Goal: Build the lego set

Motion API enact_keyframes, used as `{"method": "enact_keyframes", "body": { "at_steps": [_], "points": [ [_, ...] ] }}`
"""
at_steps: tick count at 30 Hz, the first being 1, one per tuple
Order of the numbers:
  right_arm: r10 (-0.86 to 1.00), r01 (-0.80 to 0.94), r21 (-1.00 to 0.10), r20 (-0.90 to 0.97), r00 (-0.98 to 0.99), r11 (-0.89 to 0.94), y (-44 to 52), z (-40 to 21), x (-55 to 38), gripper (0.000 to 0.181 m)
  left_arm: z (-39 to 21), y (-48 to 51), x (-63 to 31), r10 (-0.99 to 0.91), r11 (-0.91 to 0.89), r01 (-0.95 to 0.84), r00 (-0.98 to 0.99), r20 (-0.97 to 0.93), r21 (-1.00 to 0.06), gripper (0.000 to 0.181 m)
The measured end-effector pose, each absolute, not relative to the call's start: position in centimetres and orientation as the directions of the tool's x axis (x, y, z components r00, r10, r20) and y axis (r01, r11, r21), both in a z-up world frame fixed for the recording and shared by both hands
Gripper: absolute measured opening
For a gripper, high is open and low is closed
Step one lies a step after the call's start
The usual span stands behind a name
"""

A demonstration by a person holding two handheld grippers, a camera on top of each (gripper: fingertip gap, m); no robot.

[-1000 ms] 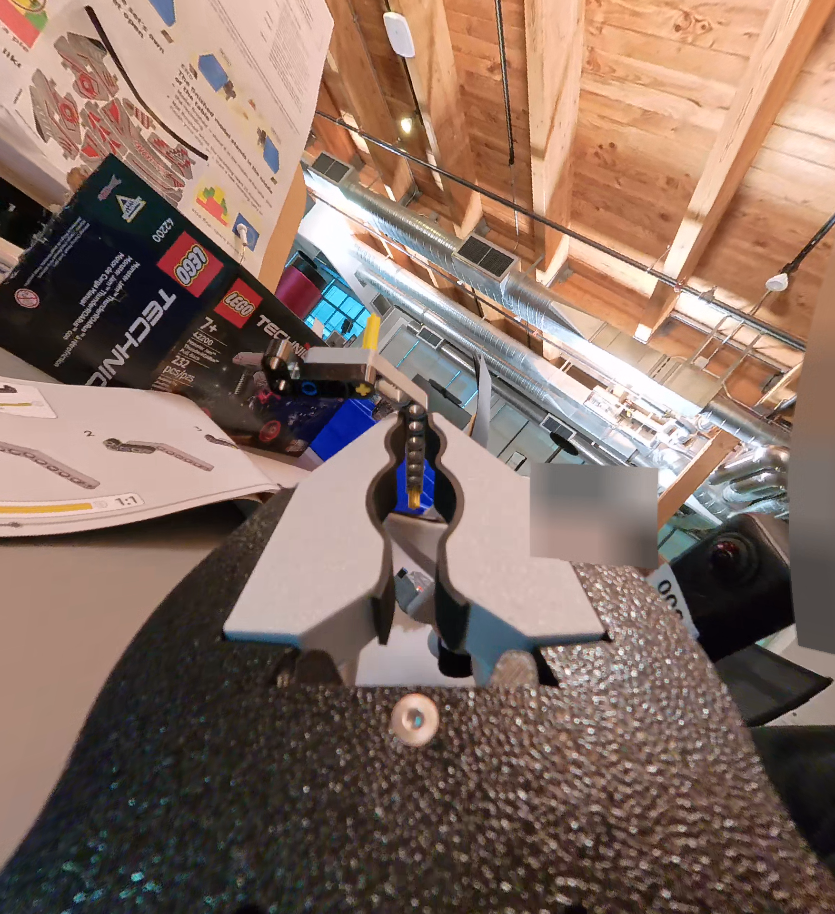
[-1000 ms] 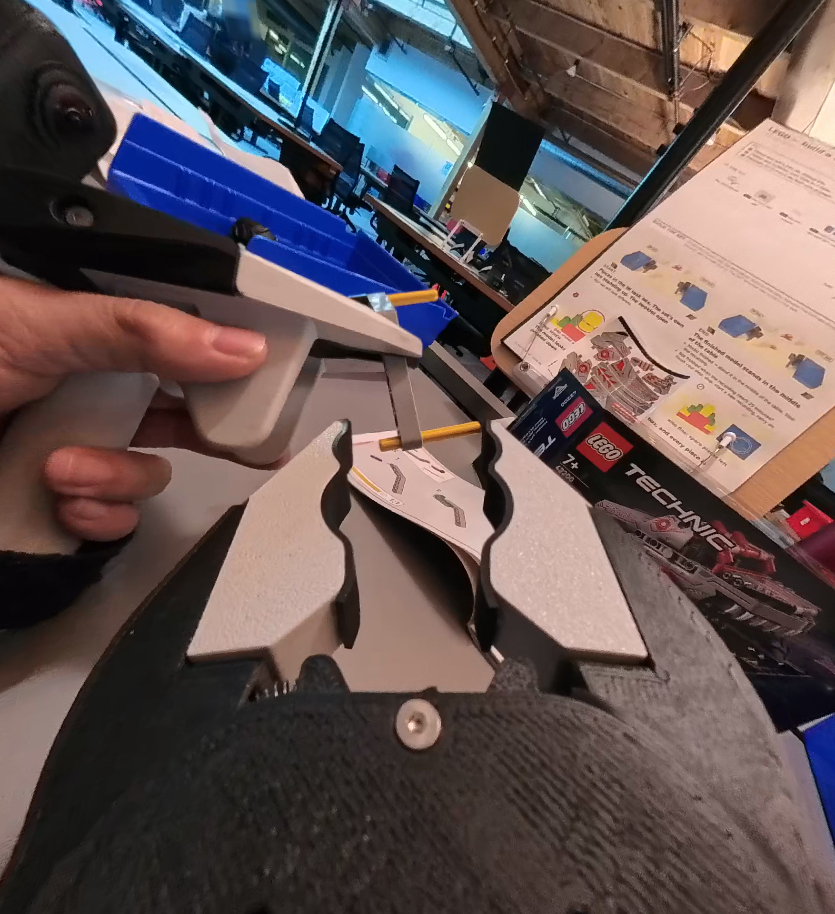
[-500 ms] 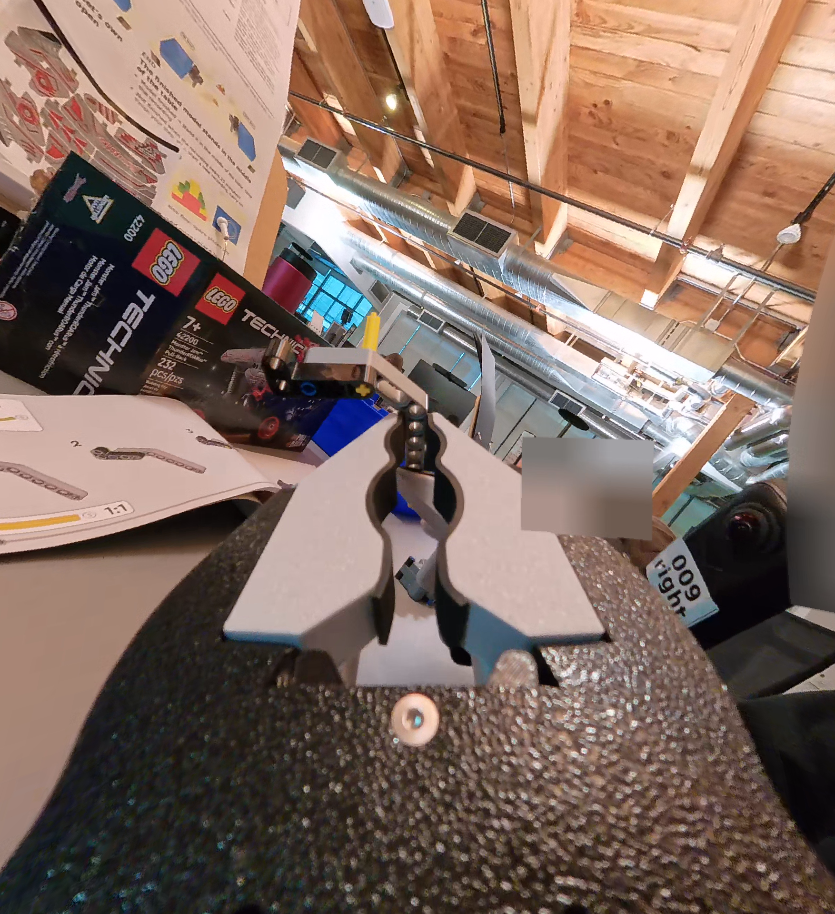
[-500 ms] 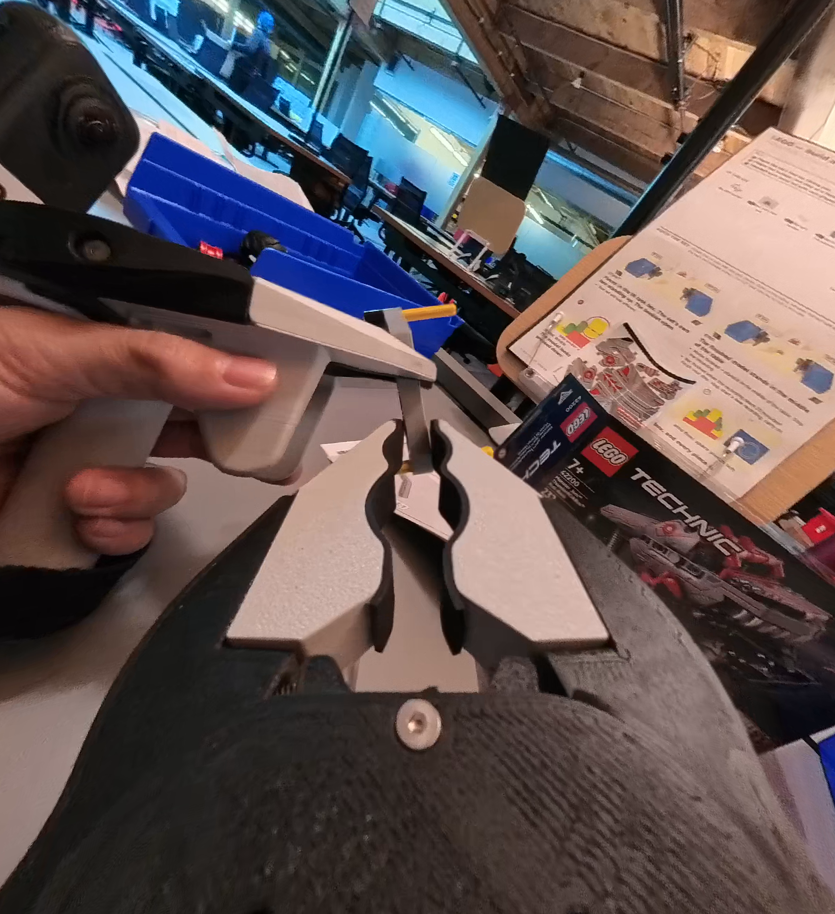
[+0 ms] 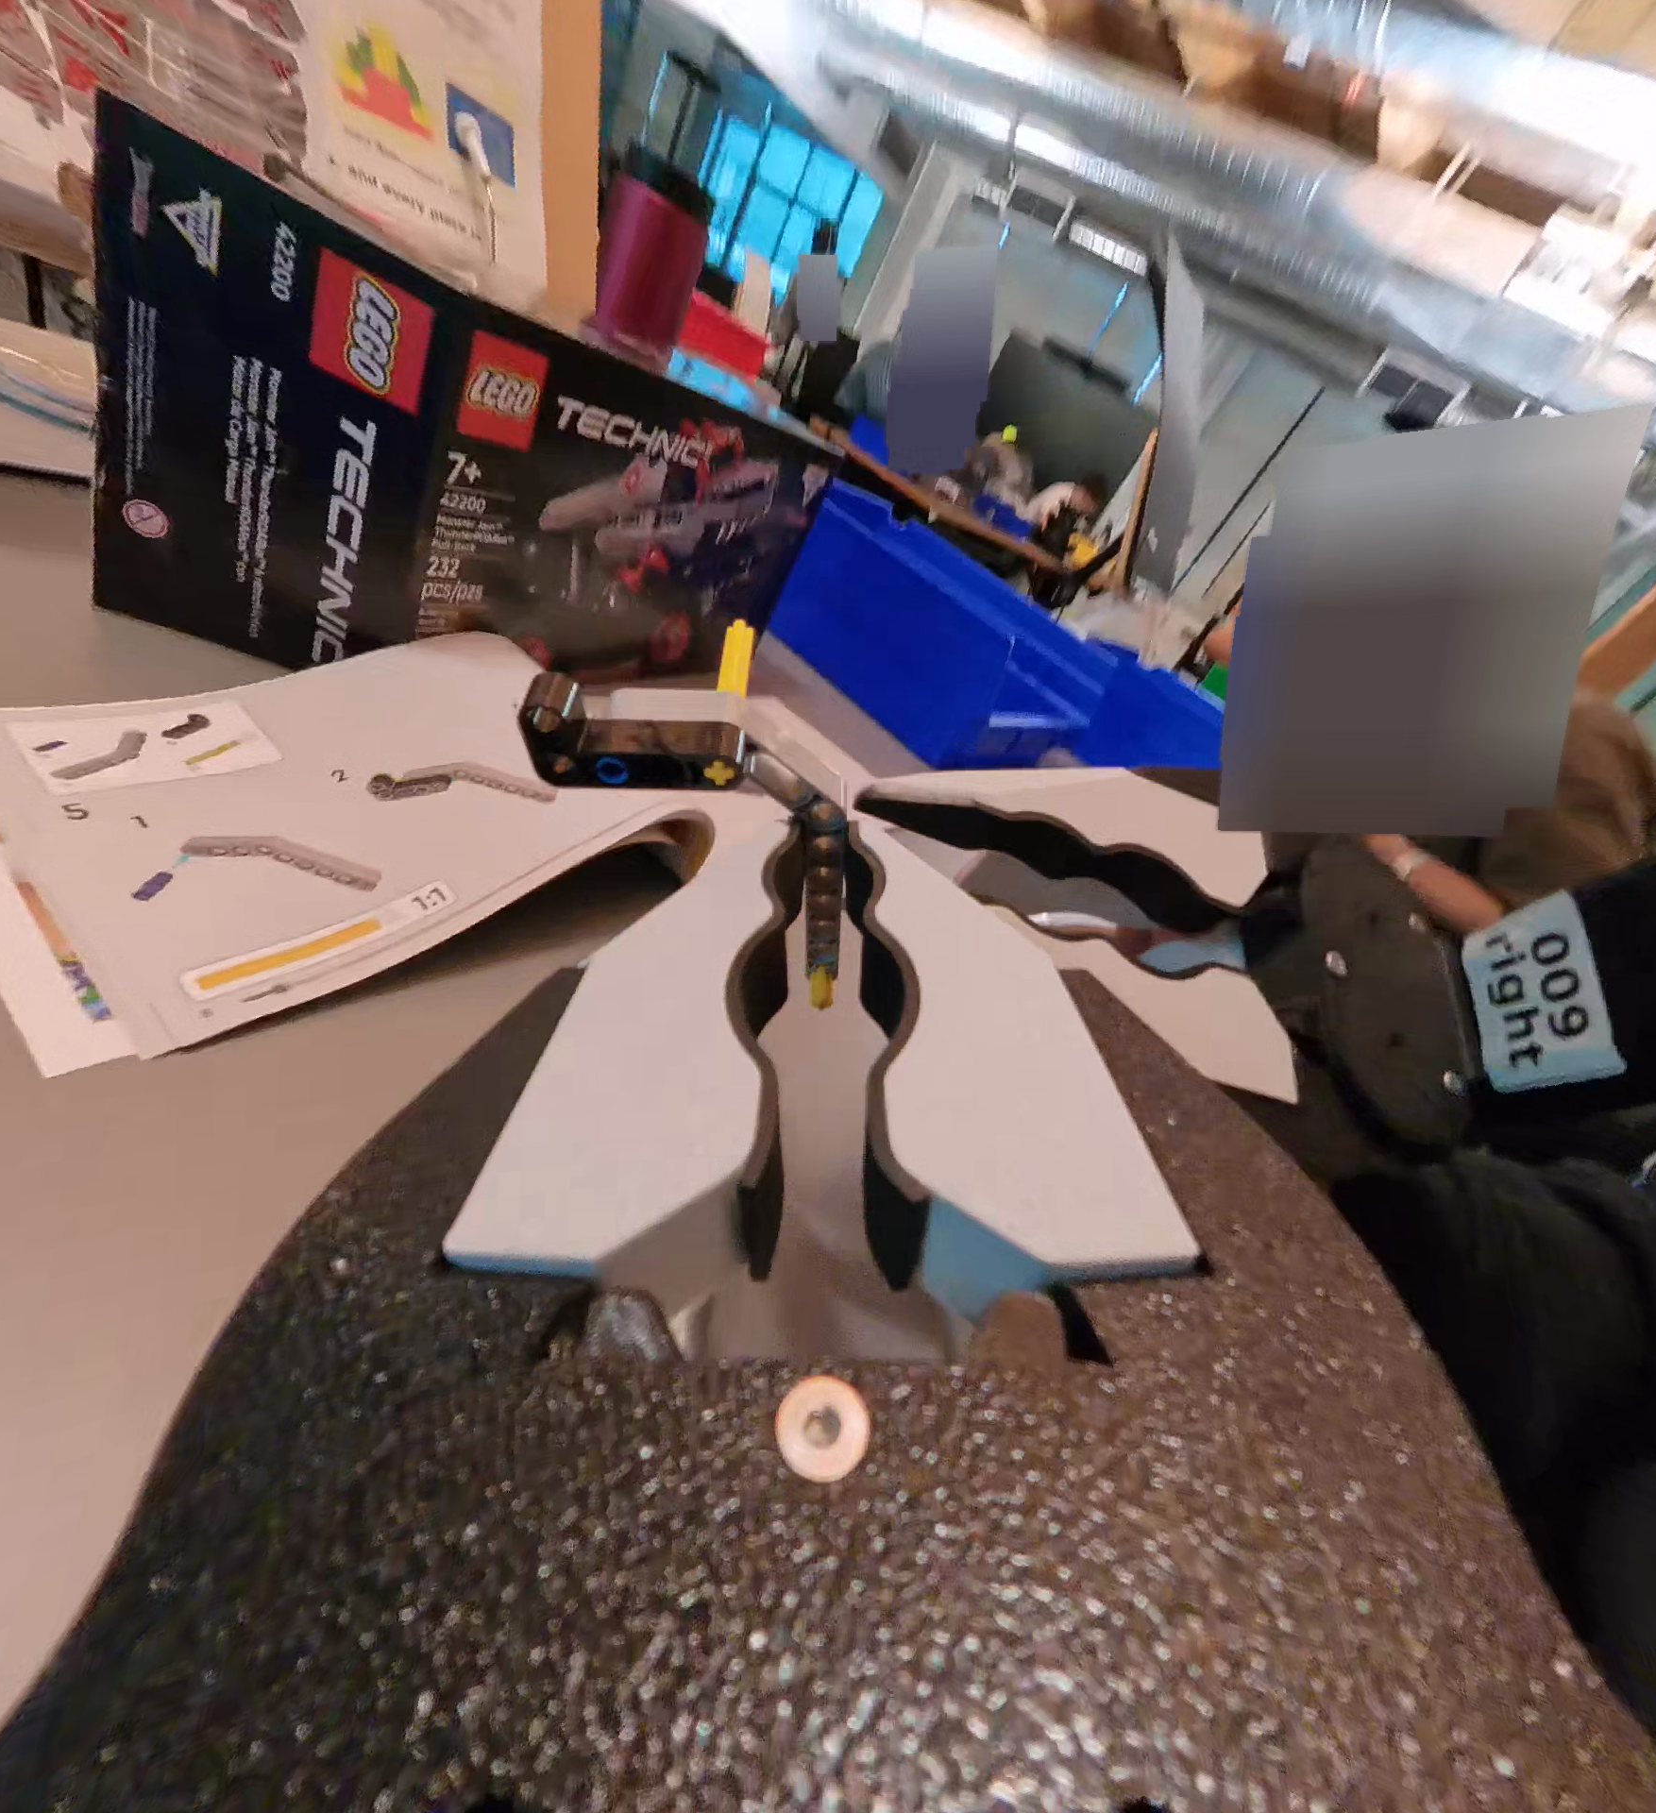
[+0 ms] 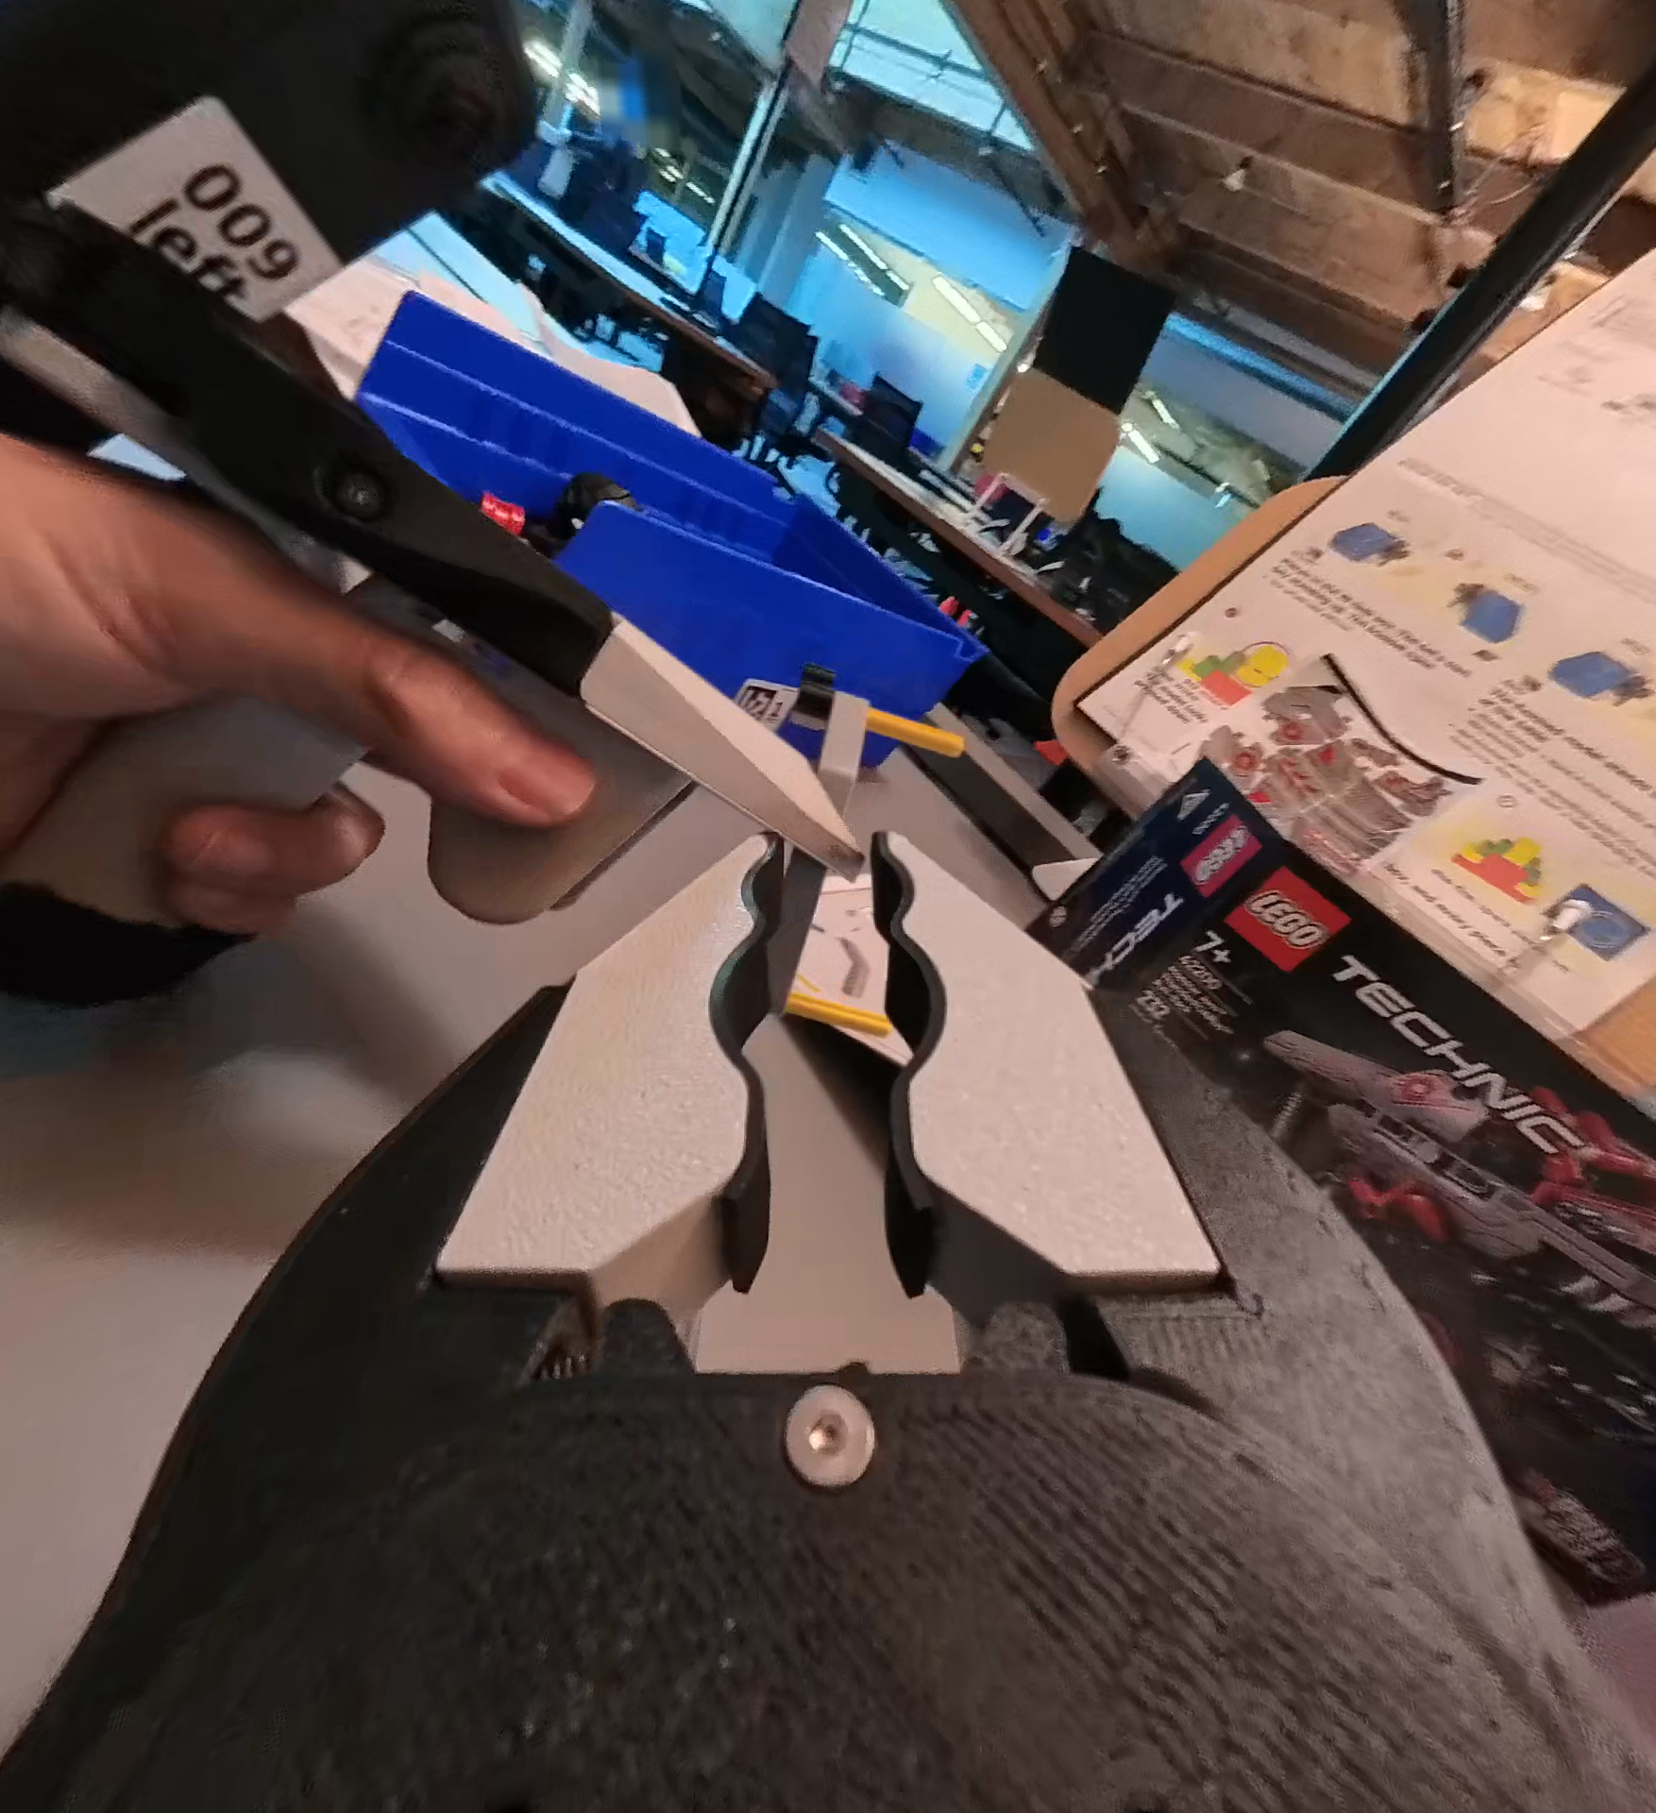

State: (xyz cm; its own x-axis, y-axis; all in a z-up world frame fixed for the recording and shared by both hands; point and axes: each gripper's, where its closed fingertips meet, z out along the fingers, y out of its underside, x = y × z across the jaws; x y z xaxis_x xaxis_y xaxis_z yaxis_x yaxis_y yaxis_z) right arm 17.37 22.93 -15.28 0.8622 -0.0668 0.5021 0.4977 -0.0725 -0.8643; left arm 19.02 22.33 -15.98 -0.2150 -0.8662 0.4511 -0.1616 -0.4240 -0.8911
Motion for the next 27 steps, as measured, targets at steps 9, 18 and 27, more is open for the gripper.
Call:
{"method": "enact_keyframes", "body": {
  "at_steps": [9,18,27],
  "points": [
    [0.311,0.176,-0.98,0.141,0.94,-0.088,22.4,-16.8,15.7,0.04,-18.0,21.1,17.1,-0.874,-0.145,-0.384,-0.383,0.3,-0.912,0.004],
    [0.33,0.056,-0.992,0.015,0.944,-0.113,21.2,-15.6,17.1,0.024,-21.4,21.9,16.7,-0.921,0.129,-0.472,-0.384,0.072,-0.872,0.004],
    [0.272,-0.048,-0.991,-0.082,0.959,-0.128,21.9,-16.1,16.7,0.022,-20.7,19.5,17.9,-0.917,0.179,-0.394,-0.399,-0.007,-0.901,0.004]
  ]
}}
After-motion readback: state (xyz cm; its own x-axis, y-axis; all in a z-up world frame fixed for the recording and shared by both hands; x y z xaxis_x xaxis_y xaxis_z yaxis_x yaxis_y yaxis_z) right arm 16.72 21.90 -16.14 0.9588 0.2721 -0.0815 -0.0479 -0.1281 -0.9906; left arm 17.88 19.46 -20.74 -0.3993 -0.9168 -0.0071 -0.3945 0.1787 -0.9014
